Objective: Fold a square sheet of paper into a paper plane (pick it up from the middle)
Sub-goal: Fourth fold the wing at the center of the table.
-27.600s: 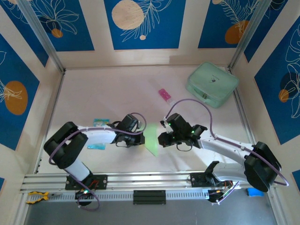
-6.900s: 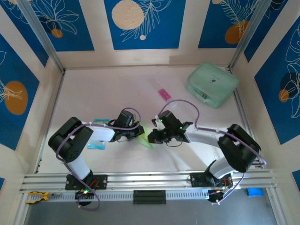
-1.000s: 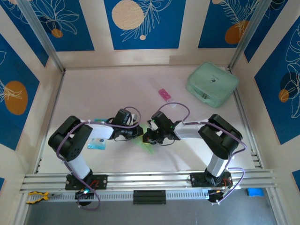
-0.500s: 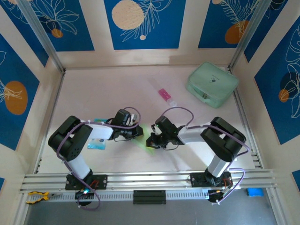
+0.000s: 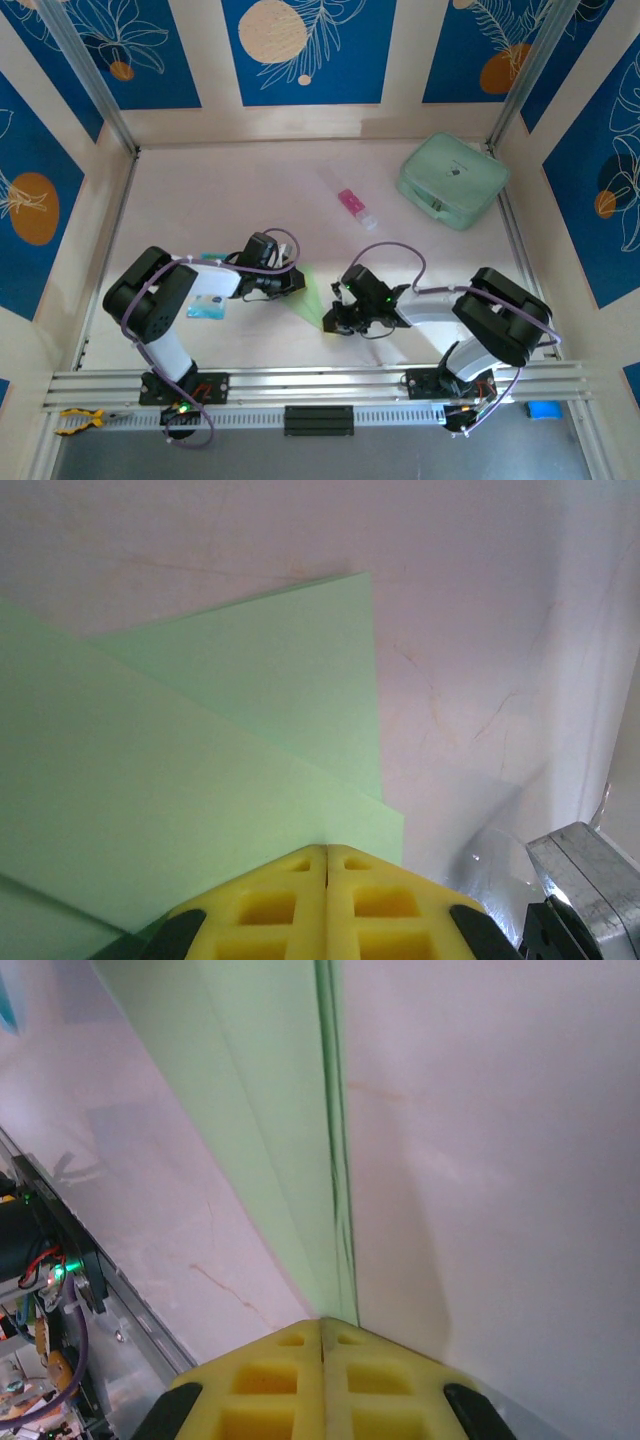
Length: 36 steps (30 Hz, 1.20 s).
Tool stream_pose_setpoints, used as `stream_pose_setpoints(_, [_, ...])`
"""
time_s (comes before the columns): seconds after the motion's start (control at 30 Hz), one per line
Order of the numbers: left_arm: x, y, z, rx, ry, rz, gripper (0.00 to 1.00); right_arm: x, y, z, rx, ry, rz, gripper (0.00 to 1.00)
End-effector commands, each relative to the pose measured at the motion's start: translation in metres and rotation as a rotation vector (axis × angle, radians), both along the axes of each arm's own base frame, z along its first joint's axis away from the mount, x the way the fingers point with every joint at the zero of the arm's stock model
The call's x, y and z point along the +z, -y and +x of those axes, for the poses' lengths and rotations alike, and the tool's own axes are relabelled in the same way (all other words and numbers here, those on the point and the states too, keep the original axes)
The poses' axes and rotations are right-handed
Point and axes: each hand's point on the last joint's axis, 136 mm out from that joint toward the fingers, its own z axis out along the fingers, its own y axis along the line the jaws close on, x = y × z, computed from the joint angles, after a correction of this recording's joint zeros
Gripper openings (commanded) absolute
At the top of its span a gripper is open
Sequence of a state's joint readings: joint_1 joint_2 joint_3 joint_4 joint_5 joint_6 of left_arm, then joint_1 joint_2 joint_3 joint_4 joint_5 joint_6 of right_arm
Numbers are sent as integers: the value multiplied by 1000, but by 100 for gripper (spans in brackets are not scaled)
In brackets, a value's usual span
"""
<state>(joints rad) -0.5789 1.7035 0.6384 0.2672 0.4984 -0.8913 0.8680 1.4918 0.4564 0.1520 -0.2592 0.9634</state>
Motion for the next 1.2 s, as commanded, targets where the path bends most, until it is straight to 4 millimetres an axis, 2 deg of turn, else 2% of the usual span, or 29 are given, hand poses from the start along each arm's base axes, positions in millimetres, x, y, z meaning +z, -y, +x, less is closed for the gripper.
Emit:
stream_pose_setpoints(0.0, [-32,-27,-9,50,-69,118,0,-12,25,-23,-3,-98,-88,0])
stream_pose_setpoints(0.17, [-32,-28,-9,49,-68,118,0,25,8,3,-5,2,5,0])
stream_pose_setpoints(0.37, [-31,-27,-8,46,-67,117,0,34,-17,34,4,20,55,0])
stream_pose_setpoints(0.47, [-29,-25,-7,45,-63,111,0,27,-27,42,6,10,49,2])
stream_pose_setpoints(0.53, [-27,-24,-6,41,-60,108,0,13,-23,44,-18,-23,4,2])
stream_pose_setpoints(0.63, [-21,-20,-3,18,-36,88,0,-9,-11,36,-43,-76,-54,1])
stream_pose_setpoints(0.73, [-8,-14,2,-16,9,70,0,-25,4,22,-71,-126,-87,0])
stream_pose_setpoints(0.9, [24,-5,7,-41,87,55,4,-30,8,16,-86,-148,-83,0])
stream_pose_setpoints(1.03, [31,6,-8,-46,77,47,3,-29,9,19,-99,-132,-101,0])
stream_pose_setpoints(1.17, [27,19,-29,-83,59,18,3,-31,11,17,-107,-139,-105,0])
